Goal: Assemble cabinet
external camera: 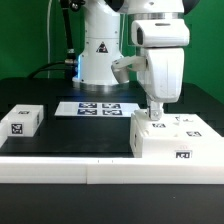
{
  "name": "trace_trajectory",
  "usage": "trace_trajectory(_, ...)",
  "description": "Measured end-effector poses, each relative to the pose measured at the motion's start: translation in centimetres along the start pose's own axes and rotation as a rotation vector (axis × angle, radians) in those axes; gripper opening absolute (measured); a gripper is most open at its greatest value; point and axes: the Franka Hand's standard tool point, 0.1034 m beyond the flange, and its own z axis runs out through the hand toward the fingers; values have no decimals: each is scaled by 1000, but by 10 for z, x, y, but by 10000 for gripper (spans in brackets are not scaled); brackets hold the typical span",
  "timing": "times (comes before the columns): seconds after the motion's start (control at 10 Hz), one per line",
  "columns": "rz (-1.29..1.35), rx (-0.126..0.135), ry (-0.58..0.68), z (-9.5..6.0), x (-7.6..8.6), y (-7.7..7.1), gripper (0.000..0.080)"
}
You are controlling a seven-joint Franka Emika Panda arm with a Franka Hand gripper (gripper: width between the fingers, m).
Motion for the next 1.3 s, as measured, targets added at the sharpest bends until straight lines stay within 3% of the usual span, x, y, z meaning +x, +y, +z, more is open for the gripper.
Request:
trace_trajectory(0.3,4,-13,5,0,0,16,74)
trace_trajectory(0.6,2,-20,8,1,3,21,74)
trace_trajectory(1.3,21,-23,6,0,1,21,83)
